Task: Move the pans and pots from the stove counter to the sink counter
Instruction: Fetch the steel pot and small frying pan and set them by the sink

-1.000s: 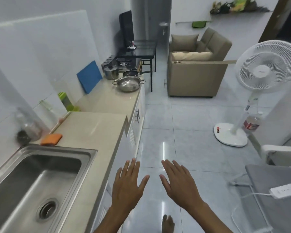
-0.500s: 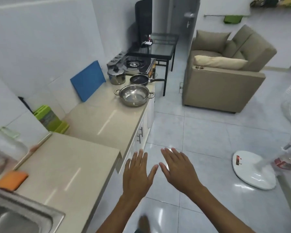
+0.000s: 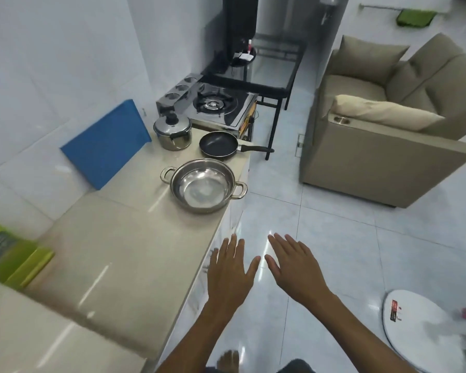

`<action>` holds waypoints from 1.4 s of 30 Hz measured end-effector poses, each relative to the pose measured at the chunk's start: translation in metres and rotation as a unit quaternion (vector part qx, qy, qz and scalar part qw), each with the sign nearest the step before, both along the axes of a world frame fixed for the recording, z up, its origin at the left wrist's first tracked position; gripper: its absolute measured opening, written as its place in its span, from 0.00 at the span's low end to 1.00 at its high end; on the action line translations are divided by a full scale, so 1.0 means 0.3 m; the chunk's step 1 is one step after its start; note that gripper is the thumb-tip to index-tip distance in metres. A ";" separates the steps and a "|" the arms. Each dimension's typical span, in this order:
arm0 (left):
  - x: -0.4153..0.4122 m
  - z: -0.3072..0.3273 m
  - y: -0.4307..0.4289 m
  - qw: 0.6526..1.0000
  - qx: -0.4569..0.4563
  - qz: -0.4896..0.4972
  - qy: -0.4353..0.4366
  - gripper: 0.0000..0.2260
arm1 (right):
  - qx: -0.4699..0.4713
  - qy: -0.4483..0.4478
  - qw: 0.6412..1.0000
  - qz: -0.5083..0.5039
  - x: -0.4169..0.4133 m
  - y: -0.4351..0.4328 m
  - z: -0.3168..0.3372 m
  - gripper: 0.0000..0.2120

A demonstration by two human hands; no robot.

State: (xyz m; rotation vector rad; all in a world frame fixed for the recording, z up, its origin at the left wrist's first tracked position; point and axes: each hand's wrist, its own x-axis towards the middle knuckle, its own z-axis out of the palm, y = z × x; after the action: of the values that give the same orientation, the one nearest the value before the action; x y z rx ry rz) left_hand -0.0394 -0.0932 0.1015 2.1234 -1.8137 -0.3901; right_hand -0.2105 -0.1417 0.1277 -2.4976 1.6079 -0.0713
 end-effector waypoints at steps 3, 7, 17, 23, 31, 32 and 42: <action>-0.006 -0.023 -0.200 1.000 0.012 0.014 -0.002 0.33 | 0.001 -0.002 1.000 0.013 0.004 -0.233 -0.018 0.28; -0.005 -0.087 -0.450 0.996 0.037 0.077 -0.001 0.35 | 0.009 -0.018 0.998 0.061 0.035 -0.562 -0.069 0.28; -0.123 -0.198 -0.866 0.936 0.119 0.324 0.074 0.36 | 0.030 0.031 0.963 0.268 0.153 -1.295 -0.124 0.27; -0.113 -0.263 -1.043 0.714 0.122 0.528 0.443 0.31 | 0.013 0.011 0.945 0.326 0.226 -1.603 -0.174 0.23; -0.013 -0.416 -1.281 0.345 -0.037 0.598 0.722 0.22 | 0.044 0.048 0.963 0.262 0.339 -1.969 -0.271 0.22; -0.006 -0.427 -1.301 0.312 -0.062 0.604 0.730 0.21 | 0.051 0.051 0.965 0.253 0.349 -2.010 -0.291 0.23; -0.022 -0.450 -1.361 0.178 -0.179 0.624 0.740 0.12 | 0.320 0.008 0.938 0.131 0.408 -2.280 -0.492 0.24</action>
State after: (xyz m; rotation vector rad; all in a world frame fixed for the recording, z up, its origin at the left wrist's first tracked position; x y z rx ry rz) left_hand -0.0460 -0.5016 -0.0335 0.8826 0.9861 -0.7980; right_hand -0.0881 -0.8258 -0.0199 -2.1515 1.0505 0.4360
